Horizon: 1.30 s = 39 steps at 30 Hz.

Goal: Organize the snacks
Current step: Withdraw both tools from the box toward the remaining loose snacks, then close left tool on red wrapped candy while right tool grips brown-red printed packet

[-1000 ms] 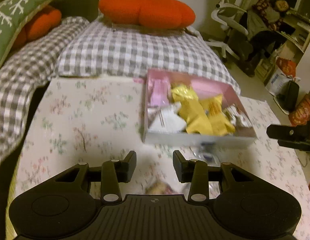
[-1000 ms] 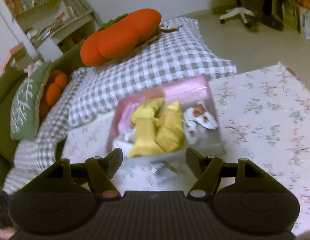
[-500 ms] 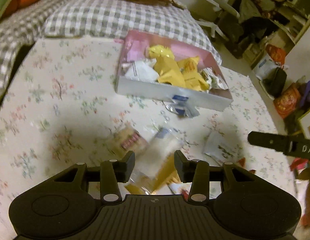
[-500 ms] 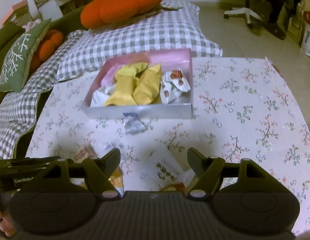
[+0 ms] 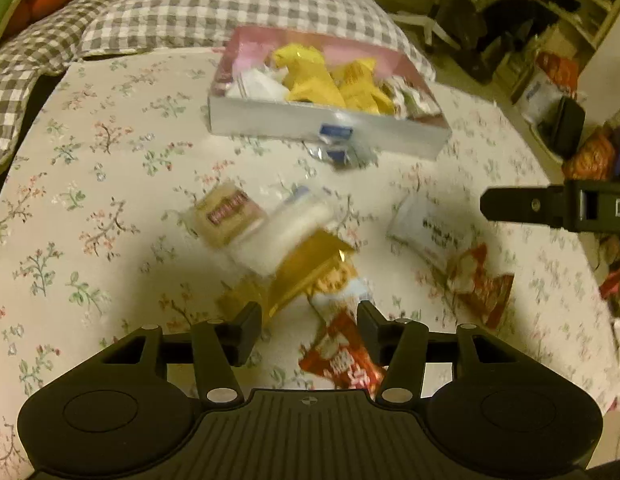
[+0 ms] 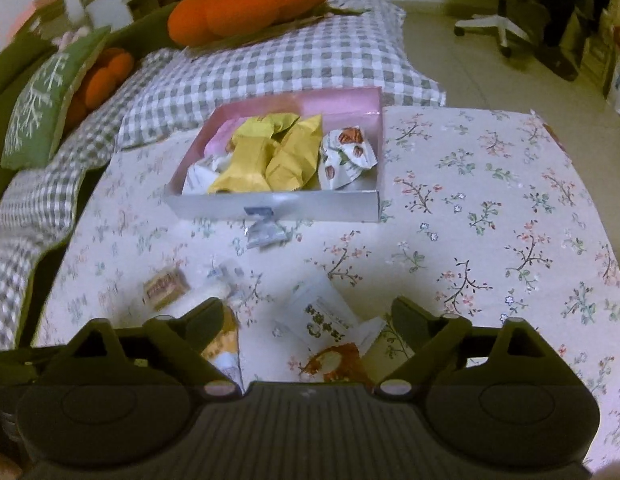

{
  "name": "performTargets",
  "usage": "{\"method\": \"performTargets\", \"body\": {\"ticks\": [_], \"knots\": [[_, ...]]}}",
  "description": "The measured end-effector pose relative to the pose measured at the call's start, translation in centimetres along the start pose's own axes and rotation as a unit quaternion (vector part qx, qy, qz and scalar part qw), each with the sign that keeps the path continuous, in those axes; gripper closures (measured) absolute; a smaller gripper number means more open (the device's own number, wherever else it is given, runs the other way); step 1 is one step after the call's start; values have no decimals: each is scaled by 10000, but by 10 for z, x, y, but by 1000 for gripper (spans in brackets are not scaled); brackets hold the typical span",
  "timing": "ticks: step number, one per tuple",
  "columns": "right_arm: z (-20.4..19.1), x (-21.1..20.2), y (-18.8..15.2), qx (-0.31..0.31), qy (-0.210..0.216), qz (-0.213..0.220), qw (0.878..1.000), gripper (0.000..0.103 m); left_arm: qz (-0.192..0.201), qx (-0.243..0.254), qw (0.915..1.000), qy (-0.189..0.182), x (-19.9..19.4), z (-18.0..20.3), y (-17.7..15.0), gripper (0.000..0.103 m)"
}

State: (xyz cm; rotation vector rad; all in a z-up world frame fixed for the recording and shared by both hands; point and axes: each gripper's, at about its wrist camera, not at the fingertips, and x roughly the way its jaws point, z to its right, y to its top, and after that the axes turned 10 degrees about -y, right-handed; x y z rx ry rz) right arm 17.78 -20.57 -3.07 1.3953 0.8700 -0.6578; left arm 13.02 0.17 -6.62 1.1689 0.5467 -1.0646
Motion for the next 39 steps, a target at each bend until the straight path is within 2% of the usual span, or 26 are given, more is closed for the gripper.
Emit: {"method": "performTargets", "body": {"ticks": [4,7,9,13,15,18,20,28,36,39], "knots": [[-2,-1,-5,-309,-126,67,9994,8,-114,59,9999,109,8,5,-8,50],[3,-2,-6,-254,-70,114,9996,9,-156,82,9998,114,10,7,-10,44],[6,0,-5,-181,17,39,9998,17,-163,82,9998,56,10,10,-11,44],[-2,2,-9,-431,-68,-50,9990,21,-173,143,9997,68,10,14,-14,43],[-4,6,-10,-512,-86,-184,9985,28,-210,45,9998,22,11,12,-15,43],[-2,10,-11,-490,-87,-310,9983,33,-196,-146,9996,-132,9,8,-14,43],[-3,10,-12,-521,-59,-329,9981,34,-187,-185,9995,-154,8,7,-14,41],[-11,17,-16,-808,-133,-503,9954,37,-330,-345,9982,-353,13,6,-17,41],[-13,25,-21,-956,-245,-676,9928,41,-532,-148,9976,-413,20,16,-26,47],[-14,28,-23,-1014,-301,-737,9917,42,-591,-119,9973,-423,23,17,-27,56]]}}
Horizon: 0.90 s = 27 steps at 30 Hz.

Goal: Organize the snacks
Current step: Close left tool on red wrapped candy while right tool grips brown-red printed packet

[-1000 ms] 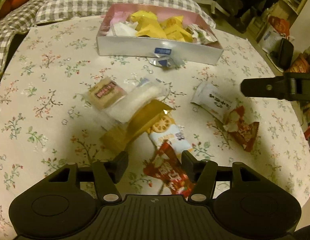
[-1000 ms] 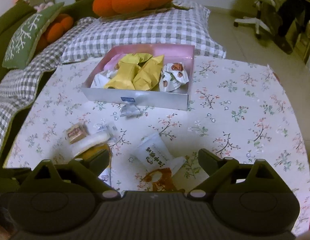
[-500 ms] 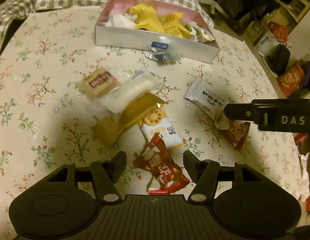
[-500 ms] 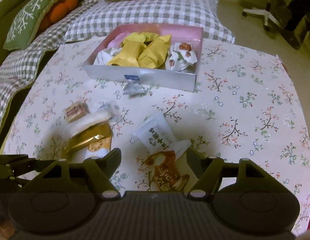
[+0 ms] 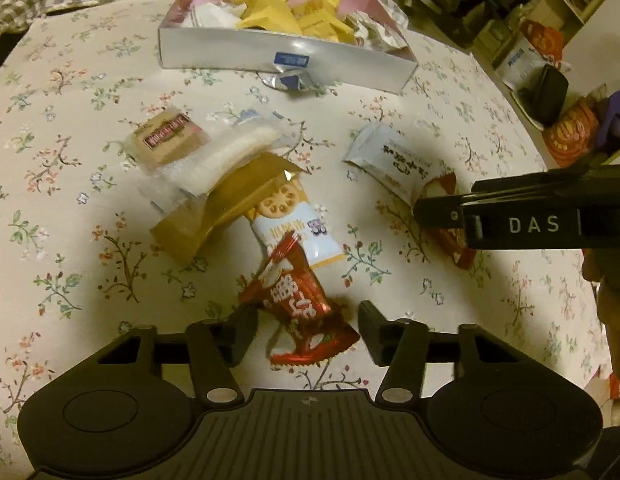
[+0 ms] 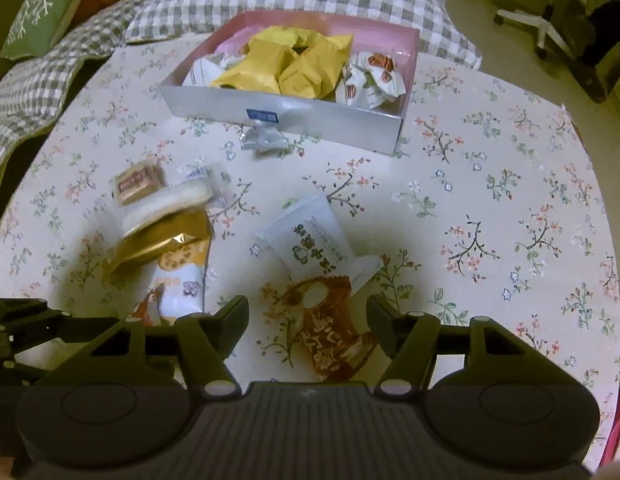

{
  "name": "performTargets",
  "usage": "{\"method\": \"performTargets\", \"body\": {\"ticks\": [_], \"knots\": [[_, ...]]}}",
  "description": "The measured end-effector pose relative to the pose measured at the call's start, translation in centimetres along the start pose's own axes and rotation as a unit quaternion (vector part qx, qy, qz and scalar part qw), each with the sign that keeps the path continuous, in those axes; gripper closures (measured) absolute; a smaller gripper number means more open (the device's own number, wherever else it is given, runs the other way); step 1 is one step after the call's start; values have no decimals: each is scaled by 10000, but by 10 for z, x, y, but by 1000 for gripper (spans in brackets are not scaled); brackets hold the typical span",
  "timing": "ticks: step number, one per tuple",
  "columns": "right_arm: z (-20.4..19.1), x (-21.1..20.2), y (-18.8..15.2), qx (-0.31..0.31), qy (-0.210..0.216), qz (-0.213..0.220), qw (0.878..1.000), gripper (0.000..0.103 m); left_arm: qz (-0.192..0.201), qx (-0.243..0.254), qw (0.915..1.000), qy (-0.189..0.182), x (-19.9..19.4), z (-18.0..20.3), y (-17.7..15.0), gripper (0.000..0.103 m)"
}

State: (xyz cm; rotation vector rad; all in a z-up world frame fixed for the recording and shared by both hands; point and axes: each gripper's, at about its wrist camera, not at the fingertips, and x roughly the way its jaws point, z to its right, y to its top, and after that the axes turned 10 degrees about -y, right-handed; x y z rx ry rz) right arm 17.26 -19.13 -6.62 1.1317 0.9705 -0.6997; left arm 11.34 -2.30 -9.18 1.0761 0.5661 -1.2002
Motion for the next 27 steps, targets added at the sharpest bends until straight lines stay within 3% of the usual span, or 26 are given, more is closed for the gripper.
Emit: {"method": "performTargets", "body": {"ticks": [2,8,27], "knots": [[-1,2,0,-26,-5,-46,10000,44,-42,-31,10000,-41,2,-2,0,64],[-2,6,-1,-60,24,-180,9998,50,-16,-13,10000,-66,2,-4,0,75],[-4,17,-4,-95,30,-484,9988,74,74,216,9997,-84,-1,2,3,75]]}}
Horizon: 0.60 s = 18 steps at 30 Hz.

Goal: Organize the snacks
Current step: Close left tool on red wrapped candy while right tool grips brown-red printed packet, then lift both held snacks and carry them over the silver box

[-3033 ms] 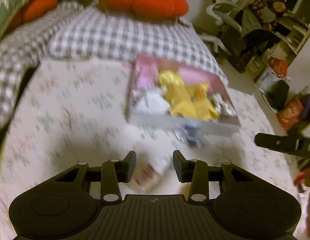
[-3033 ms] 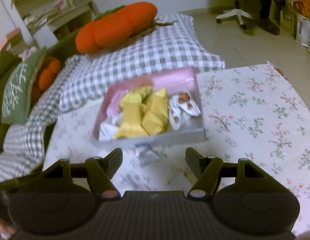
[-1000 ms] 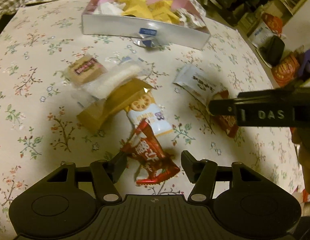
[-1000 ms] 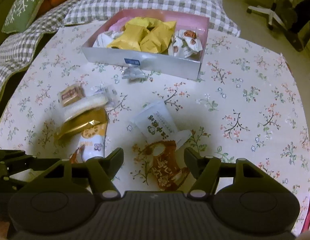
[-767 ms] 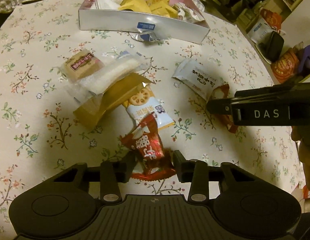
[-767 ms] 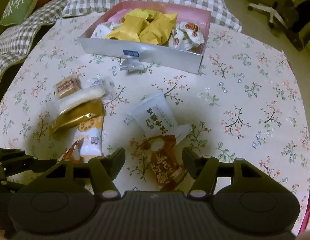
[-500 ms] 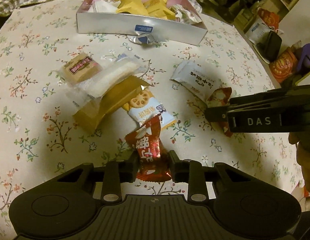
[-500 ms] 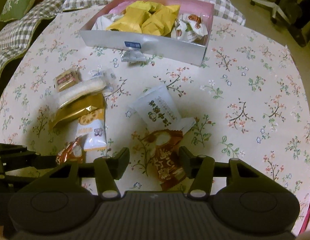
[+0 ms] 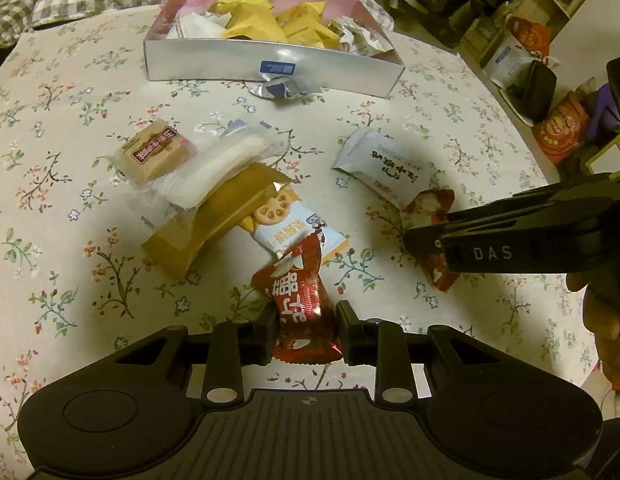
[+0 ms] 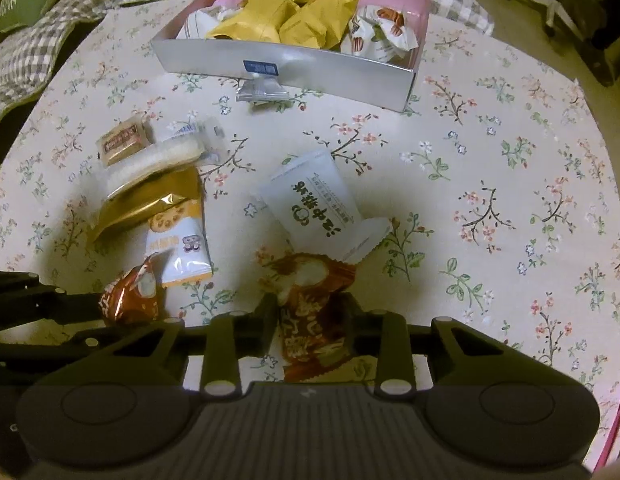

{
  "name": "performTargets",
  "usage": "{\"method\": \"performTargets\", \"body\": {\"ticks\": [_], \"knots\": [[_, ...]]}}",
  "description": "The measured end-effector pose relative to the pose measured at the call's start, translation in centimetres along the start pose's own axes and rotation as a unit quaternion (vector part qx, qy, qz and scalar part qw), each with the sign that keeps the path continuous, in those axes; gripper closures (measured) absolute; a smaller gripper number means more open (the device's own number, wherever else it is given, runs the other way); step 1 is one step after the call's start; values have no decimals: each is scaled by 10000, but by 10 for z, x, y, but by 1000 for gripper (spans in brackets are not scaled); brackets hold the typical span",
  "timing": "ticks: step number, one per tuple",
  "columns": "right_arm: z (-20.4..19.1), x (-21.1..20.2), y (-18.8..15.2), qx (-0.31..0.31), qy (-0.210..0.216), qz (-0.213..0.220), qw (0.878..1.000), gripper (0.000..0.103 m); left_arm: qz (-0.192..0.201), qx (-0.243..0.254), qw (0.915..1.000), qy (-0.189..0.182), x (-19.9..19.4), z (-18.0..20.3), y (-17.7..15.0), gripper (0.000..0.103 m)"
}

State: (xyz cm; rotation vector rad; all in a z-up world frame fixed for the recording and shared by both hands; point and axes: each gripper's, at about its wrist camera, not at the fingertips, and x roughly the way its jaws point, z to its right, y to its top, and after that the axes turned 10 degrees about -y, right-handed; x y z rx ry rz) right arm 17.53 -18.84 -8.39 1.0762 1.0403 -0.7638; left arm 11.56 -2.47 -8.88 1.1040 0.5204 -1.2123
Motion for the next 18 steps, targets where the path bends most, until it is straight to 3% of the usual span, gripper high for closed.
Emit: {"method": "performTargets", "body": {"ticks": [18], "knots": [[8,-13,5,351,124,162,9992,81,269,8,9996,40,-22,4,9,76]]}}
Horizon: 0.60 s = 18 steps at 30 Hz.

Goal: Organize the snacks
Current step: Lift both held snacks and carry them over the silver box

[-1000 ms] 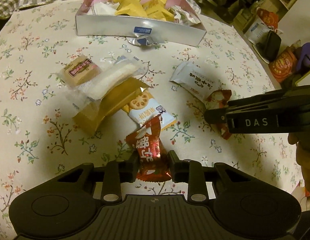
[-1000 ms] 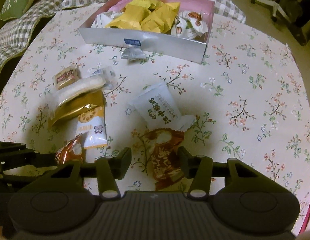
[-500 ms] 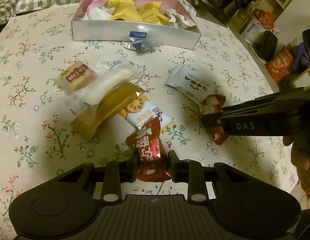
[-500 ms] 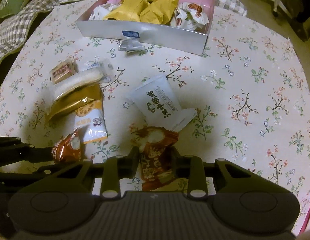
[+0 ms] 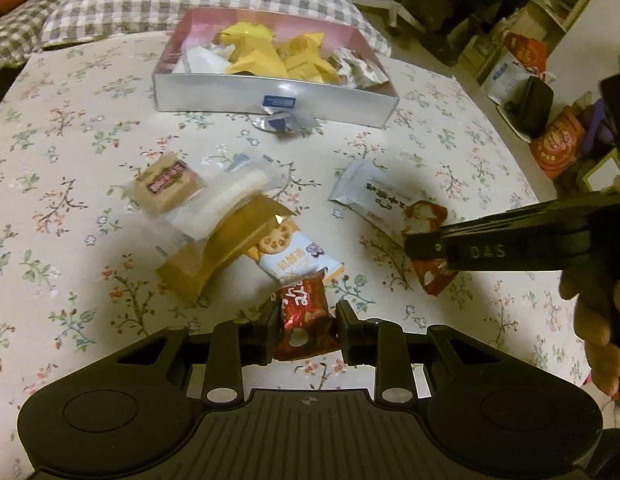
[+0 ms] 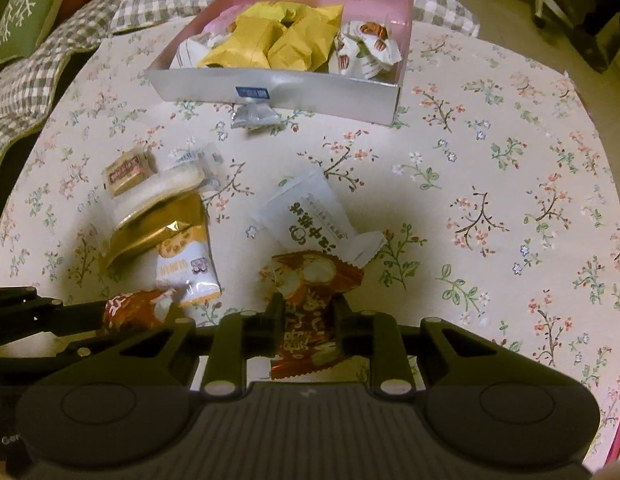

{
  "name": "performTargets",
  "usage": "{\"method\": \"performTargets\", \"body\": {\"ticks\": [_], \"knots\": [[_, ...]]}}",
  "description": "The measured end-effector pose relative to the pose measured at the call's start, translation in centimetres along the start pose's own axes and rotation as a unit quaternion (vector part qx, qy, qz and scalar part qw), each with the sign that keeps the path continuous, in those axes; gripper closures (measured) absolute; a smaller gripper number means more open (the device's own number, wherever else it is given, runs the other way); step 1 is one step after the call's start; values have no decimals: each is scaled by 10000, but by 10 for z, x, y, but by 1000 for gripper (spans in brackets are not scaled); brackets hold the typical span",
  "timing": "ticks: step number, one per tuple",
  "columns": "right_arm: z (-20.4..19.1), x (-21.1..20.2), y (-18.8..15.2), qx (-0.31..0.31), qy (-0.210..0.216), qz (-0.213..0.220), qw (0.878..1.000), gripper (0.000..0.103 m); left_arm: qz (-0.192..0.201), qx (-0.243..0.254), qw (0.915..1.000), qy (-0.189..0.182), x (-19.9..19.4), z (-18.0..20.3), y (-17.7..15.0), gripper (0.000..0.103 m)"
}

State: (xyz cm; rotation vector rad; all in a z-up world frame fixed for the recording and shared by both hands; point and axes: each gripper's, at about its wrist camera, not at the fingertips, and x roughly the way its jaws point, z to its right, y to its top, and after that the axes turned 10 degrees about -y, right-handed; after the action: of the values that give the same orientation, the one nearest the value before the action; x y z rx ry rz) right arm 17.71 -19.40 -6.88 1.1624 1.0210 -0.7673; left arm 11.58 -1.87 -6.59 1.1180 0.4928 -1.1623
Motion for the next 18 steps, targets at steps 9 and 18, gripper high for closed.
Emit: {"method": "performTargets", "body": {"ticks": [9,18], "knots": [[13,-20,1,298,171,253,9991,82,338,63,9987,369,-38,12,19,76],[31,-44,-6,688,367,508,9957,82,626,147,9956,682,-96,29,42,76]]}}
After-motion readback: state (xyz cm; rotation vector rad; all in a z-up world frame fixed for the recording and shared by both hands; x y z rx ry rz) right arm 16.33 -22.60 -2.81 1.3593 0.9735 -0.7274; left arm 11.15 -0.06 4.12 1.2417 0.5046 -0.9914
